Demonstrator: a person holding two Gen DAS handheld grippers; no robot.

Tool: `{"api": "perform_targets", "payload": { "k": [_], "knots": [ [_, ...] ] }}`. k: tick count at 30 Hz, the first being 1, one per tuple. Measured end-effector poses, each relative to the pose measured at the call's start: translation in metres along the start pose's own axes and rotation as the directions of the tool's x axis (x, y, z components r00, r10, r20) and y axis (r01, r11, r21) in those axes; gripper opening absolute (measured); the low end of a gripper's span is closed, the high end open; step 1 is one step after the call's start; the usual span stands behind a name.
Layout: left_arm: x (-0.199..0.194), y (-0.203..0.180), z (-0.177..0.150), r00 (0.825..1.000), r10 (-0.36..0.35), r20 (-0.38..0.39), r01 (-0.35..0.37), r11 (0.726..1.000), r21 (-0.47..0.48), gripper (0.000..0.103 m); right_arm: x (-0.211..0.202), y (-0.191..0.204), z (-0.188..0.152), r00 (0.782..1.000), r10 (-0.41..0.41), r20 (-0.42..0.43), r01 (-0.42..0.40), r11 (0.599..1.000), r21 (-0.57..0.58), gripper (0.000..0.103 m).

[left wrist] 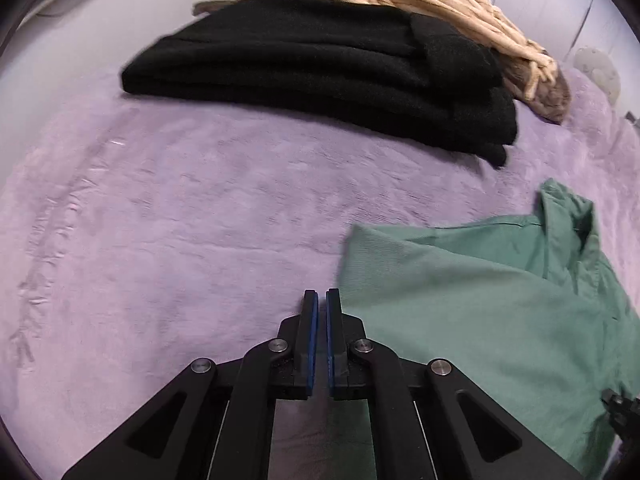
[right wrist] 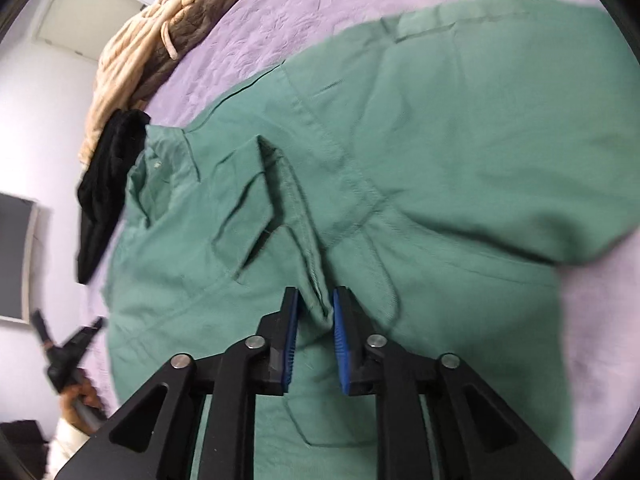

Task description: Fold small clothes

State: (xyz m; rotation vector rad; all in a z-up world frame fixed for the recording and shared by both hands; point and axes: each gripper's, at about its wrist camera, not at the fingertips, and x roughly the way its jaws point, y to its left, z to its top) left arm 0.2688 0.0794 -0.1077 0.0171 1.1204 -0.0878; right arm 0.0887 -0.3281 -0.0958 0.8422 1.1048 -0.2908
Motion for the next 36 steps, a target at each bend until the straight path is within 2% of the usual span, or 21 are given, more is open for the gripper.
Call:
{"api": "perform_targets", "payload": {
  "k": [1, 6, 10, 12, 15, 17, 19, 21, 22, 26, 28, 30, 32, 36],
  "knots": [
    [-0.007, 0.005, 0.0, 0.999, 0.032, 0.009, -0.032, 0.999, 0.006, 0.005, -0.006, 0.001, -0.002, 1.0, -0.021, 0.007, 0.021, 1.0, -0.016, 0.021],
    [-0.053, 0.019, -0.013, 0.997, -0.074, 0.004, 0.074, 0.997, 0.033, 0.005, -0.031, 0.026, -0.013, 0.999, 0.033, 0.036, -0.028, 0.99, -0.141, 0.023],
    [-0.078, -0.004, -0.046, 0.984, -0.175, -0.021, 0.176, 0.978, 0.113, 0.005, -0.015, 0.054, -0.019, 0.998, 0.061, 0.02, -0.056, 0.974, -0.22, 0.023],
    [-0.075, -0.019, -0.064, 0.98, -0.191, -0.05, 0.196, 0.97, 0.142, 0.005, 0.003, 0.057, -0.02, 0.999, 0.046, -0.006, -0.046, 0.976, -0.212, 0.023],
    [-0.051, -0.036, -0.088, 0.989, -0.112, -0.101, 0.128, 0.977, 0.168, 0.005, 0.025, 0.046, -0.025, 0.998, 0.019, -0.058, -0.029, 0.985, -0.168, 0.019],
    [-0.036, -0.026, -0.105, 0.991, -0.056, -0.123, 0.078, 0.981, 0.177, 0.005, 0.021, 0.037, -0.03, 0.997, 0.048, -0.06, -0.056, 0.988, -0.146, 0.019],
    [-0.033, -0.008, -0.115, 0.993, -0.046, -0.107, 0.064, 0.984, 0.167, 0.005, 0.014, 0.032, -0.037, 0.998, 0.016, -0.058, -0.025, 0.987, -0.16, 0.023],
    [-0.031, 0.009, -0.115, 0.992, 0.037, -0.12, -0.017, 0.987, 0.158, 0.005, 0.007, 0.024, -0.044, 0.997, 0.022, -0.067, -0.032, 0.987, -0.155, 0.023],
    [-0.031, 0.017, -0.115, 0.99, 0.047, -0.131, -0.028, 0.989, 0.144, 0.005, 0.003, 0.019, -0.048, 0.997, 0.018, -0.072, -0.028, 0.989, -0.143, 0.025],
    [-0.05, 0.034, -0.113, 0.991, 0.061, -0.12, -0.049, 0.994, 0.101, 0.005, -0.016, 0.002, -0.061, 0.997, 0.018, -0.072, -0.025, 0.994, -0.103, 0.038],
    [-0.064, 0.031, -0.115, 0.993, 0.057, -0.1, -0.045, 0.993, 0.113, 0.005, -0.026, -0.005, -0.067, 0.997, 0.021, -0.071, -0.027, 0.996, -0.087, 0.04],
    [-0.077, 0.02, -0.118, 0.995, 0.041, -0.089, -0.029, 0.991, 0.131, 0.005, -0.036, -0.01, -0.074, 0.997, 0.028, -0.071, -0.033, 0.997, -0.065, 0.043],
    [-0.086, 0.006, -0.123, 0.996, 0.02, -0.088, -0.007, 0.989, 0.145, 0.005, -0.046, -0.016, -0.081, 0.997, 0.04, -0.065, -0.043, 0.998, -0.039, 0.051],
    [-0.101, -0.031, -0.132, 0.993, -0.019, -0.112, 0.038, 0.986, 0.165, 0.005, -0.065, -0.03, -0.088, 0.997, 0.062, -0.05, -0.062, 0.998, -0.002, 0.054]
  ]
}}
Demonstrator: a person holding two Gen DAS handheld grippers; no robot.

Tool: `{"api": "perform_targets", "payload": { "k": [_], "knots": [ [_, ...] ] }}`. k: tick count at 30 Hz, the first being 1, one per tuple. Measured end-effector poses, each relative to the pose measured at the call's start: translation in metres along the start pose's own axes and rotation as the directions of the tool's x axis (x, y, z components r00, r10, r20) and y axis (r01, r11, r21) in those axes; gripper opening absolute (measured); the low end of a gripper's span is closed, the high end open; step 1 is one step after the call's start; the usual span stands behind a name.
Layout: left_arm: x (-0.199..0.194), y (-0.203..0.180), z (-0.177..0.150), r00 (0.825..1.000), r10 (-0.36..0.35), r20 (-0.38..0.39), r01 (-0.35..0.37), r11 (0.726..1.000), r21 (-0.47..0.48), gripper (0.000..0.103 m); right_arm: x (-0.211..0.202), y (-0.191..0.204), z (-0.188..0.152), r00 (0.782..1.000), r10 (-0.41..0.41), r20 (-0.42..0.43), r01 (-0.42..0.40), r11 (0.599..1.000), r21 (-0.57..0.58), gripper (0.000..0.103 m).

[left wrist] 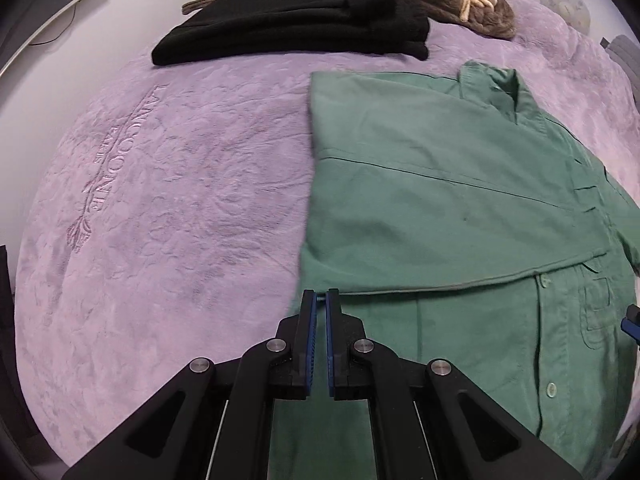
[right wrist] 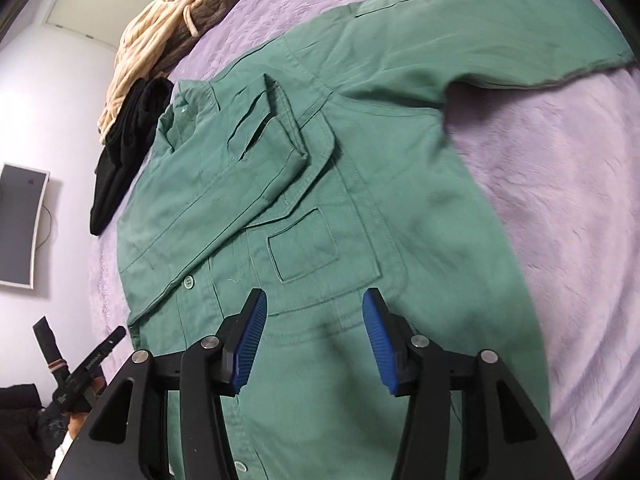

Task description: Fold small clothes

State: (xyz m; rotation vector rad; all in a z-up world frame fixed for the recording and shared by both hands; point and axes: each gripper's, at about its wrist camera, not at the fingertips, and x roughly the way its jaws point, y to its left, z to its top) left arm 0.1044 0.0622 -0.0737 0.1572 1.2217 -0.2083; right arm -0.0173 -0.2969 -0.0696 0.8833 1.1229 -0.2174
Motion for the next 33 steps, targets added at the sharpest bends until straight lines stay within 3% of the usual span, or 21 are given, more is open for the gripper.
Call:
{"api": "perform_targets", "payload": {
  "k": [5, 6, 7, 8, 10, 17, 20, 25, 33],
  "knots": [
    [-0.008, -0.053, -0.011, 1.0, -0.017, -0.006, 0.018, 0.998, 0.063, 0.007, -0.024, -0.026, 0.002, 0.999, 0.015, 0.037, -0.017, 0.999, 0.045, 0.066],
    [-0.008, -0.061, -0.012, 1.0, -0.021, -0.012, 0.021, 0.997, 0.069, 0.016, -0.028, -0.032, 0.003, 0.999, 0.016, 0.043, -0.019, 0.998, 0.053, 0.066],
    [-0.008, -0.072, -0.013, 1.0, -0.022, -0.021, 0.024, 0.997, 0.076, 0.068, -0.032, -0.039, 0.005, 0.999, 0.016, 0.05, -0.02, 0.998, 0.065, 0.066],
    [-0.009, -0.08, -0.014, 1.0, -0.004, -0.019, 0.005, 0.997, 0.079, 0.103, -0.035, -0.047, 0.006, 0.998, 0.016, 0.058, -0.02, 0.997, 0.078, 0.066],
    [-0.015, -0.101, -0.016, 1.0, 0.02, 0.017, -0.022, 0.993, 0.118, 0.102, -0.041, -0.062, 0.01, 0.997, 0.019, 0.069, -0.027, 0.994, 0.105, 0.067],
    [-0.002, -0.158, -0.009, 0.999, 0.03, -0.036, -0.024, 0.985, 0.169, 0.102, -0.065, -0.127, 0.04, 0.988, 0.027, 0.15, -0.061, 0.972, 0.226, 0.067],
    [0.007, -0.182, -0.006, 0.996, -0.011, -0.088, 0.026, 0.986, 0.166, 0.102, -0.072, -0.16, 0.062, 0.983, 0.004, 0.185, -0.056, 0.959, 0.276, 0.067],
    [0.009, -0.221, -0.004, 0.997, -0.025, -0.067, 0.037, 0.98, 0.196, 0.102, -0.068, -0.21, 0.097, 0.974, -0.026, 0.225, -0.054, 0.938, 0.342, 0.067],
    [0.019, -0.261, -0.002, 0.997, -0.041, -0.063, 0.053, 0.978, 0.2, 0.102, -0.059, -0.265, 0.152, 0.936, 0.049, 0.35, -0.214, 0.866, 0.452, 0.067]
  ]
}}
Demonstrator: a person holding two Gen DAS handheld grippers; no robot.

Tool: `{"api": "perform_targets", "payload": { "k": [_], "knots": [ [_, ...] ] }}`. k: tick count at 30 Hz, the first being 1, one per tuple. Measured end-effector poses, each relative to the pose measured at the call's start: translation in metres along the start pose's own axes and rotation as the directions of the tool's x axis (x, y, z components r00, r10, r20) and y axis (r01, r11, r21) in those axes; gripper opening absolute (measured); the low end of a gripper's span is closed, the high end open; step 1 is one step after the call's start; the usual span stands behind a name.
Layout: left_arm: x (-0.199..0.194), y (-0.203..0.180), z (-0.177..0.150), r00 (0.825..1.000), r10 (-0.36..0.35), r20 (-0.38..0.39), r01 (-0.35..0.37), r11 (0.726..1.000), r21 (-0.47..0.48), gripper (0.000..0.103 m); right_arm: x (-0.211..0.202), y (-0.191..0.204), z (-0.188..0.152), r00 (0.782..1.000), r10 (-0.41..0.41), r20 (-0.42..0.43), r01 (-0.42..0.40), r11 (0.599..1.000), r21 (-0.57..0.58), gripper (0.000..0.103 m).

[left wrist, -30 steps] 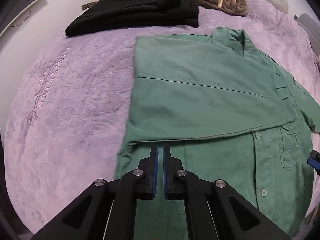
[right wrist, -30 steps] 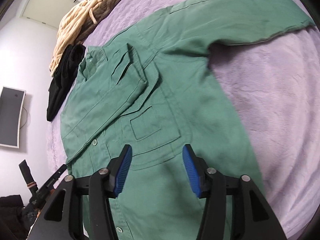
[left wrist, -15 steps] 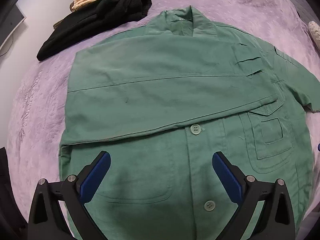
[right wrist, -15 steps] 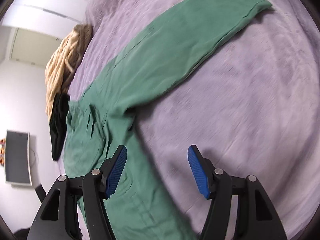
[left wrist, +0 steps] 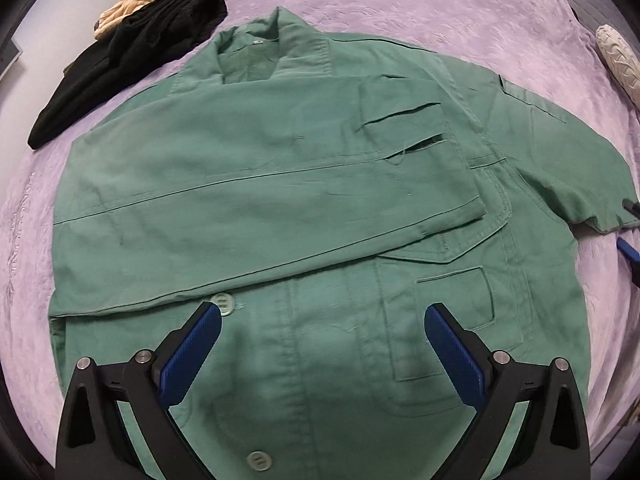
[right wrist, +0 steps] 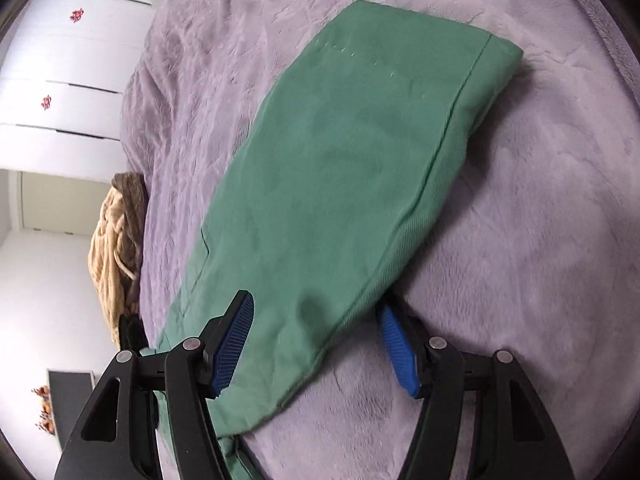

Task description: Fold small clothes

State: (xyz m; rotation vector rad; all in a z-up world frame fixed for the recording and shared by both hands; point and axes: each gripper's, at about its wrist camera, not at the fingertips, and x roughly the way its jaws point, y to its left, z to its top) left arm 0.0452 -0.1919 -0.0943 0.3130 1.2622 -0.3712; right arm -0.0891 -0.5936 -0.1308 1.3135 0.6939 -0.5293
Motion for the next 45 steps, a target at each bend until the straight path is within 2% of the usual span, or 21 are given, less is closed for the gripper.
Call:
{"api": "perform_targets", "payload": {
  "k": [4, 6, 7, 11, 15, 17, 20, 22, 24, 26, 28, 30, 32, 34, 35, 37, 40, 41, 43, 44, 45],
  "knots": [
    [0.006, -0.01, 0.004, 1.0, 0.007, 0.004, -0.007, 1.0, -0.007, 0.102, 0.007, 0.0, 0.014, 1.0, 0.016, 0.005, -0.016, 0.999, 0.044, 0.064],
    [0.006, -0.013, 0.006, 1.0, 0.006, 0.004, -0.006, 1.0, -0.015, 0.102, 0.006, -0.001, 0.017, 0.998, 0.055, 0.002, -0.055, 0.996, 0.072, 0.017],
    [0.006, -0.013, 0.007, 1.0, 0.003, 0.008, -0.003, 1.0, -0.019, 0.102, 0.005, 0.0, 0.018, 0.997, 0.073, -0.005, -0.073, 0.994, 0.079, 0.004],
    [0.0, -0.007, 0.012, 0.999, 0.008, 0.032, -0.007, 1.0, -0.026, 0.102, -0.015, 0.03, 0.012, 0.989, 0.147, -0.006, -0.147, 0.989, -0.026, 0.004],
    [-0.008, 0.015, 0.014, 0.998, 0.023, 0.059, -0.02, 0.998, -0.052, 0.102, -0.027, 0.104, -0.015, 0.977, 0.202, -0.068, -0.213, 0.945, -0.247, 0.004],
    [-0.01, 0.029, 0.014, 0.997, 0.033, 0.068, -0.028, 0.997, -0.073, 0.102, -0.026, 0.143, -0.036, 0.969, 0.222, -0.11, -0.247, 0.905, -0.346, 0.004],
    [-0.014, 0.054, 0.012, 0.996, 0.048, 0.081, -0.038, 0.993, -0.113, 0.102, -0.009, 0.215, -0.095, 0.957, 0.209, -0.199, -0.285, 0.799, -0.53, 0.004],
    [-0.017, 0.072, 0.01, 0.994, 0.057, 0.09, -0.044, 0.989, -0.141, 0.102, 0.004, 0.248, -0.137, 0.956, 0.169, -0.24, -0.286, 0.721, -0.631, 0.004],
    [-0.018, 0.086, 0.006, 0.993, 0.066, 0.097, -0.05, 0.985, -0.163, 0.102, 0.027, 0.278, -0.194, 0.953, 0.094, -0.287, -0.281, 0.621, -0.731, 0.004],
    [-0.017, 0.106, 0.003, 0.992, 0.076, 0.099, -0.056, 0.981, -0.187, 0.102, 0.058, 0.286, -0.249, 0.939, 0.007, -0.344, -0.285, 0.576, -0.766, 0.004],
    [-0.014, 0.123, -0.001, 0.992, 0.083, 0.093, -0.062, 0.976, -0.21, 0.102, 0.09, 0.28, -0.289, 0.922, -0.079, -0.38, -0.269, 0.576, -0.772, 0.007],
    [-0.01, 0.138, -0.006, 0.993, 0.084, 0.084, -0.063, 0.97, -0.233, 0.102, 0.118, 0.266, -0.311, 0.909, -0.181, -0.374, -0.203, 0.594, -0.779, 0.01],
    [-0.005, 0.154, -0.012, 0.994, 0.083, 0.071, -0.063, 0.966, -0.25, 0.102, 0.131, 0.246, -0.316, 0.895, -0.22, -0.388, -0.165, 0.645, -0.746, 0.018],
    [-0.002, 0.165, -0.016, 0.995, 0.081, 0.066, -0.062, 0.966, -0.252, 0.102, 0.124, 0.232, -0.309, 0.897, -0.17, -0.408, -0.174, 0.713, -0.68, 0.026],
    [-0.002, 0.172, -0.019, 0.995, 0.08, 0.067, -0.06, 0.966, -0.253, 0.102, 0.119, 0.229, -0.302, 0.904, -0.15, -0.401, -0.174, 0.726, -0.665, 0.033],
    [-0.003, 0.182, -0.022, 0.994, 0.075, 0.073, -0.054, 0.964, -0.259, 0.102, 0.098, 0.221, -0.283, 0.933, -0.093, -0.347, -0.149, 0.779, -0.609, 0.04],
    [-0.006, 0.199, -0.026, 0.995, 0.067, 0.08, -0.042, 0.959, -0.279, 0.102, 0.094, 0.218, -0.25, 0.951, -0.036, -0.308, -0.122, 0.869, -0.479, 0.04],
    [-0.007, 0.204, -0.027, 0.995, 0.066, 0.081, -0.041, 0.957, -0.286, 0.102, 0.095, 0.217, -0.242, 0.954, -0.035, -0.296, -0.106, 0.889, -0.446, 0.032],
    [-0.009, 0.212, -0.027, 0.994, 0.064, 0.085, -0.036, 0.954, -0.297, 0.102, 0.1, 0.226, -0.238, 0.964, -0.053, -0.262, -0.074, 0.888, -0.453, 0.004],
    [-0.01, 0.216, -0.027, 0.994, 0.062, 0.089, -0.032, 0.953, -0.302, 0.102, 0.098, 0.234, -0.241, 0.968, -0.064, -0.243, -0.066, 0.869, -0.49, 0.004],
    [-0.011, 0.219, -0.028, 0.994, 0.059, 0.093, -0.028, 0.952, -0.306, 0.102, 0.096, 0.255, -0.253, 0.974, -0.084, -0.209, -0.057, 0.805, -0.59, 0.004]
  ]
}}
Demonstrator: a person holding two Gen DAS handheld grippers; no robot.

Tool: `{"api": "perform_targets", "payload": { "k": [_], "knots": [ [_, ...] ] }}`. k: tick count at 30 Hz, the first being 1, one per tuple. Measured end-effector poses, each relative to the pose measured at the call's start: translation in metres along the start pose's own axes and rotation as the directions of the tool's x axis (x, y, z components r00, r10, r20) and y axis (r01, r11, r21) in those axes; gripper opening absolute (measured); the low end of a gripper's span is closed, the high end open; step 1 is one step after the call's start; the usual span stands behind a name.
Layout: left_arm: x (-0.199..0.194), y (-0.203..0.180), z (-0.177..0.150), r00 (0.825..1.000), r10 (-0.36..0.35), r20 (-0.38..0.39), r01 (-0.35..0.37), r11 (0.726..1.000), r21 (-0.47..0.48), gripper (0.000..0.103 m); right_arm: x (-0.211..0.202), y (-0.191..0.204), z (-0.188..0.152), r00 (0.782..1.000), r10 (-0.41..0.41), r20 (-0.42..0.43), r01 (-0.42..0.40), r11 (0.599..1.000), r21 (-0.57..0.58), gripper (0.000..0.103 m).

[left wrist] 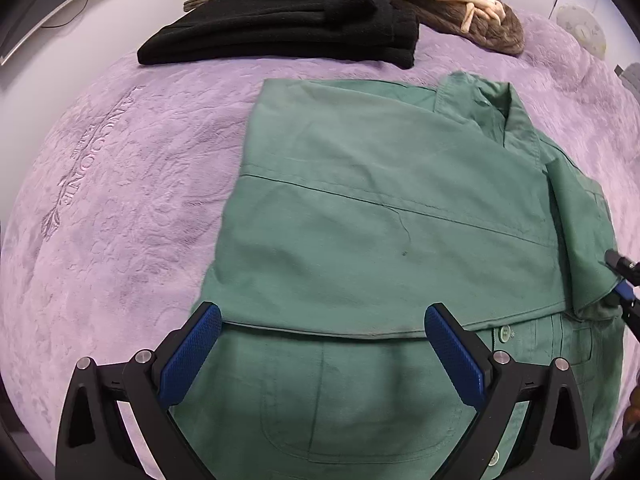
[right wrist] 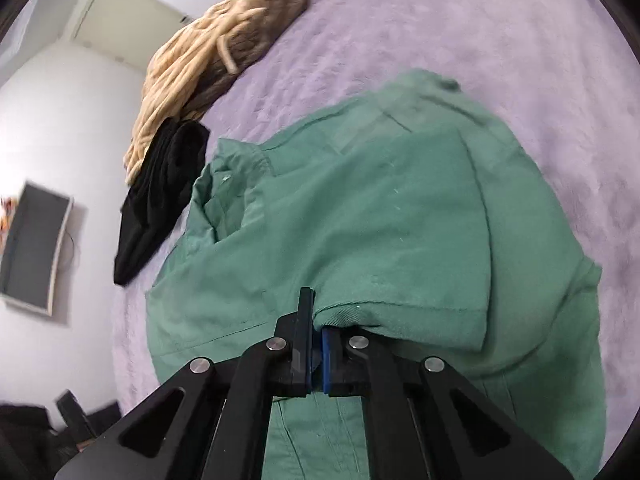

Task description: Fold small clothes

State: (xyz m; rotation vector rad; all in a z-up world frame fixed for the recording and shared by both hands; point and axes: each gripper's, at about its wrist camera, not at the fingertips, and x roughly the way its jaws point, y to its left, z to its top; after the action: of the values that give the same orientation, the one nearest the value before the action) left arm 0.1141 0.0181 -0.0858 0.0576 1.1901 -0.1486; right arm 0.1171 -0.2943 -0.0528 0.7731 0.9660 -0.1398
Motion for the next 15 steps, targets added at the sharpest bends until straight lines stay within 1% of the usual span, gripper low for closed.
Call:
{"api": "perform_targets", "payload": {
  "k": [1, 2, 3, 4, 5, 6, 7, 8, 9, 10, 11, 12, 14, 15],
  "knots": [
    [-0.001, 0.003, 0.001, 1.0, -0.006, 0.005, 0.006, 1.0, -0.004, 0.102, 0.0, 0.03, 0.0, 0.999, -0.032, 0.016, 0.034, 0.987, -0.154, 0.004],
    [-0.003, 0.006, 0.001, 1.0, -0.013, 0.011, 0.013, 1.0, -0.008, 0.102, 0.004, 0.057, -0.005, 0.998, -0.052, 0.019, 0.055, 0.959, -0.279, 0.004],
    [-0.003, 0.008, 0.003, 1.0, -0.018, 0.015, 0.018, 1.0, -0.012, 0.102, 0.009, 0.081, -0.014, 0.998, -0.062, 0.006, 0.06, 0.922, -0.382, 0.004],
    [-0.004, 0.012, 0.004, 0.999, -0.024, 0.021, 0.025, 1.0, -0.019, 0.102, 0.017, 0.099, -0.023, 0.997, -0.075, -0.012, 0.061, 0.886, -0.459, 0.004],
    [-0.004, 0.016, 0.004, 0.999, -0.029, 0.024, 0.03, 0.999, -0.028, 0.102, 0.028, 0.117, -0.035, 0.994, -0.104, -0.033, 0.07, 0.84, -0.538, 0.006],
    [-0.004, 0.02, 0.005, 0.999, -0.032, 0.025, 0.033, 0.999, -0.04, 0.102, 0.037, 0.127, -0.049, 0.989, -0.137, -0.049, 0.081, 0.799, -0.596, 0.008],
    [-0.003, 0.024, 0.005, 0.999, -0.032, 0.023, 0.033, 0.998, -0.056, 0.102, 0.051, 0.137, -0.064, 0.98, -0.187, -0.068, 0.099, 0.752, -0.652, 0.008],
    [-0.001, 0.028, 0.005, 0.999, -0.029, 0.02, 0.03, 0.997, -0.072, 0.102, 0.058, 0.138, -0.073, 0.974, -0.213, -0.077, 0.106, 0.73, -0.675, 0.015],
    [-0.001, 0.032, 0.006, 0.999, -0.026, 0.019, 0.028, 0.996, -0.088, 0.102, 0.067, 0.137, -0.082, 0.965, -0.236, -0.11, 0.096, 0.715, -0.692, 0.022],
    [0.0, 0.037, 0.006, 0.999, -0.028, 0.017, 0.03, 0.994, -0.108, 0.102, 0.069, 0.132, -0.088, 0.961, -0.234, -0.146, 0.072, 0.723, -0.687, 0.038],
    [0.001, 0.041, 0.006, 0.999, -0.031, 0.014, 0.033, 0.992, -0.125, 0.102, 0.068, 0.126, -0.092, 0.961, -0.215, -0.176, 0.045, 0.745, -0.666, 0.046],
    [0.002, 0.043, 0.006, 0.999, -0.034, 0.011, 0.035, 0.99, -0.134, 0.102, 0.062, 0.12, -0.093, 0.964, -0.184, -0.193, 0.02, 0.771, -0.636, 0.046],
    [0.004, 0.043, 0.007, 0.998, -0.055, 0.008, 0.056, 0.989, -0.14, 0.102, 0.048, 0.104, -0.089, 0.965, -0.148, -0.214, -0.003, 0.816, -0.578, 0.047],
    [0.004, 0.041, 0.007, 0.997, -0.071, 0.008, 0.071, 0.988, -0.135, 0.102, 0.037, 0.088, -0.083, 0.967, -0.124, -0.224, -0.012, 0.851, -0.524, 0.047]
  ]
}}
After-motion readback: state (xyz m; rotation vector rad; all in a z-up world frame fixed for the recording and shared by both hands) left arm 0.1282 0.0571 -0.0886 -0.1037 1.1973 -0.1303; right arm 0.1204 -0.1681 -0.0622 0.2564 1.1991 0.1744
